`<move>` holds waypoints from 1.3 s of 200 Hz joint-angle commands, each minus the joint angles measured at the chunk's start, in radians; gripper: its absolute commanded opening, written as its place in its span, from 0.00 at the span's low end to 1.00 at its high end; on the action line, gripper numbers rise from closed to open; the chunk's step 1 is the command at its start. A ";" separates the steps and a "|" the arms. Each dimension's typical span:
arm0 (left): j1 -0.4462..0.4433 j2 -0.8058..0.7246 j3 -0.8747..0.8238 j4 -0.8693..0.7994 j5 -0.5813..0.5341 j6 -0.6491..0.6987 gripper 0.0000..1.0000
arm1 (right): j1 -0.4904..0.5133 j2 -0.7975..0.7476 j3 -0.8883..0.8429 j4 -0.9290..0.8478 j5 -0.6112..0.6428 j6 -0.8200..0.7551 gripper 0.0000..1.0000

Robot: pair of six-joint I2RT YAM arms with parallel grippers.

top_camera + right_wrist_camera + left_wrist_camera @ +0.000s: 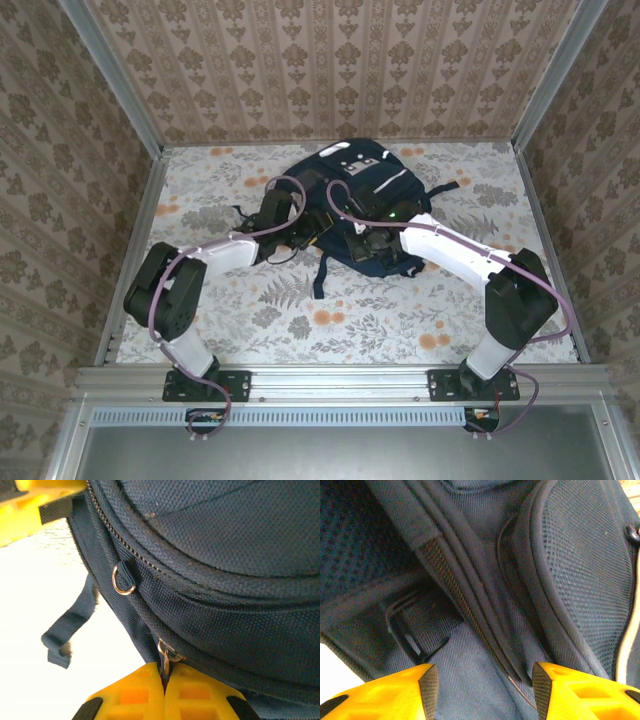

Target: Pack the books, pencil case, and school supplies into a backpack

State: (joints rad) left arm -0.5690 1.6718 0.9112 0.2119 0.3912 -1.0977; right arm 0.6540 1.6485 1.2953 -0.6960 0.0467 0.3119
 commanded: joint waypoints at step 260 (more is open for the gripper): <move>0.270 -0.064 0.069 -0.213 -0.040 0.185 0.21 | -0.017 0.013 0.141 -0.075 -0.040 -0.003 0.00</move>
State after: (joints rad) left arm -0.3820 1.6554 0.9573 0.1272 0.4690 -1.0161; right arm 0.6003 1.6344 1.3834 -0.8116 0.1162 0.3134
